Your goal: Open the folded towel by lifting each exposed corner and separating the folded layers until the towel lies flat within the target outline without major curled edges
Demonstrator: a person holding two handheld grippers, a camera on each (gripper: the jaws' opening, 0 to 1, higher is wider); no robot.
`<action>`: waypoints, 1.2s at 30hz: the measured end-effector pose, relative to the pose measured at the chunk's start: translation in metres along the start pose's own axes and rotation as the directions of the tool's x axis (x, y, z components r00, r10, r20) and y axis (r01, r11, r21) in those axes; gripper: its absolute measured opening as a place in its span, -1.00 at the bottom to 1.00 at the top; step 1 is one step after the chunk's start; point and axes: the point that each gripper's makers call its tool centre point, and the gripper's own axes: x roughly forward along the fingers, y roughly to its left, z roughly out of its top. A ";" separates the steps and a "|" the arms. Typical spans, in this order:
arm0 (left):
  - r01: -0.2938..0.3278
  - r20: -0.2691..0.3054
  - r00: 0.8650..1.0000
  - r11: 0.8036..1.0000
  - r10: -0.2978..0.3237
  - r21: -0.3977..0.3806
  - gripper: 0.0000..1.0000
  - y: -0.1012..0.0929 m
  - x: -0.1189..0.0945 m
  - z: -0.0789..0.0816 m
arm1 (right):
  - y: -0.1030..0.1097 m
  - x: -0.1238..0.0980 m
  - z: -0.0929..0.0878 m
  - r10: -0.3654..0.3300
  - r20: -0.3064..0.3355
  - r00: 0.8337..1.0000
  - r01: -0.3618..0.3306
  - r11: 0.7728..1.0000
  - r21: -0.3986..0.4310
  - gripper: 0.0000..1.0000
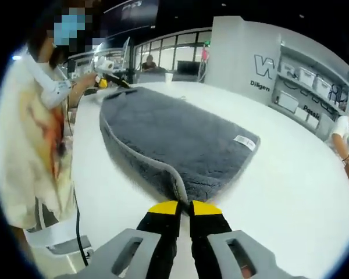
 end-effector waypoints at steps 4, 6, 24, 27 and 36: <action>0.012 0.008 1.000 1.000 -0.012 -0.012 0.95 -0.003 0.000 0.002 | -0.004 -0.004 0.001 -0.016 0.015 1.000 0.015 0.999 0.038 -0.91; 0.004 0.007 1.000 1.000 -0.004 -0.013 0.95 -0.001 0.000 0.002 | -0.004 -0.005 0.007 -0.024 0.040 0.999 0.022 0.999 0.044 -0.82; -0.036 0.004 0.999 0.998 0.036 -0.059 0.93 0.010 -0.003 -0.003 | -0.006 0.003 0.059 -0.045 0.140 0.989 0.033 0.995 0.091 0.98; -0.045 0.006 0.999 0.997 0.045 -0.067 0.93 0.013 -0.004 -0.004 | -0.010 0.014 0.070 -0.023 0.173 0.985 0.003 0.994 0.113 0.98; -0.074 0.008 0.997 0.993 0.075 -0.089 0.93 0.022 -0.014 -0.007 | -0.016 0.056 0.093 -0.034 0.184 0.982 -0.002 0.982 0.190 0.98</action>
